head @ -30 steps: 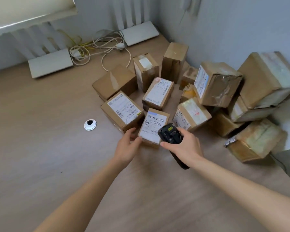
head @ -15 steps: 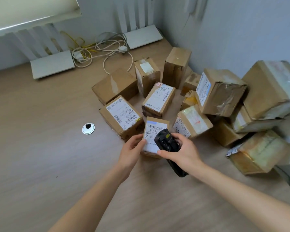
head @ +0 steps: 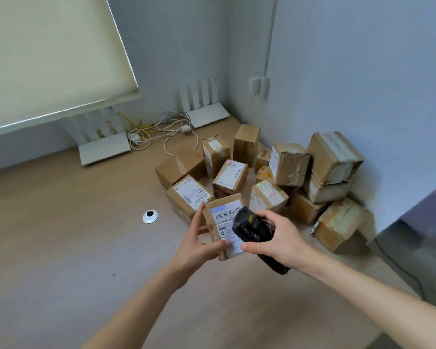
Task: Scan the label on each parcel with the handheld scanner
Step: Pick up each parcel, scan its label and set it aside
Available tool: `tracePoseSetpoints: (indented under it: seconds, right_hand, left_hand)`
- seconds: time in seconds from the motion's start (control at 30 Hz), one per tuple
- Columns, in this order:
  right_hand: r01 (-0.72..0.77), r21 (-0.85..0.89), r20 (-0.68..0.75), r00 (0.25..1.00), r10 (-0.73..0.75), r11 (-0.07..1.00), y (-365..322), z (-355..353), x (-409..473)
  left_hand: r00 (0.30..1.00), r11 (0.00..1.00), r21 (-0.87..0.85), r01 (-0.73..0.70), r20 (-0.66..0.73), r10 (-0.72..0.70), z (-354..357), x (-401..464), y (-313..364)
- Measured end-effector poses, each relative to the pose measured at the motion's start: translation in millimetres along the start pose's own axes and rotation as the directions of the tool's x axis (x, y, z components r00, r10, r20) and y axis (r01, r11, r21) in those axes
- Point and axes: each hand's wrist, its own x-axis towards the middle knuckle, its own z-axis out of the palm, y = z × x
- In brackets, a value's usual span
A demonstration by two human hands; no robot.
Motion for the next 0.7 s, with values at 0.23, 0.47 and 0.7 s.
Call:
tracePoseSetpoints:
  seconds: [0.23,0.47,0.7]
  right_hand:
    - [0.068,-0.113,0.031,0.997,-0.064,0.991,-92,-13,-110]
    - [0.114,-0.316,-0.038,0.990,-0.133,0.942,-191,-41,-185]
    - [0.096,-0.555,-0.064,0.985,-0.158,0.826,-267,-71,-214]
  left_hand:
    - [0.997,0.996,-0.031,-0.082,-0.017,0.081,-18,-130,52]
    - [0.952,0.968,0.055,-0.246,-0.176,0.252,-41,-222,118]
    - [0.858,0.933,0.053,-0.355,-0.377,0.348,-61,-266,174]
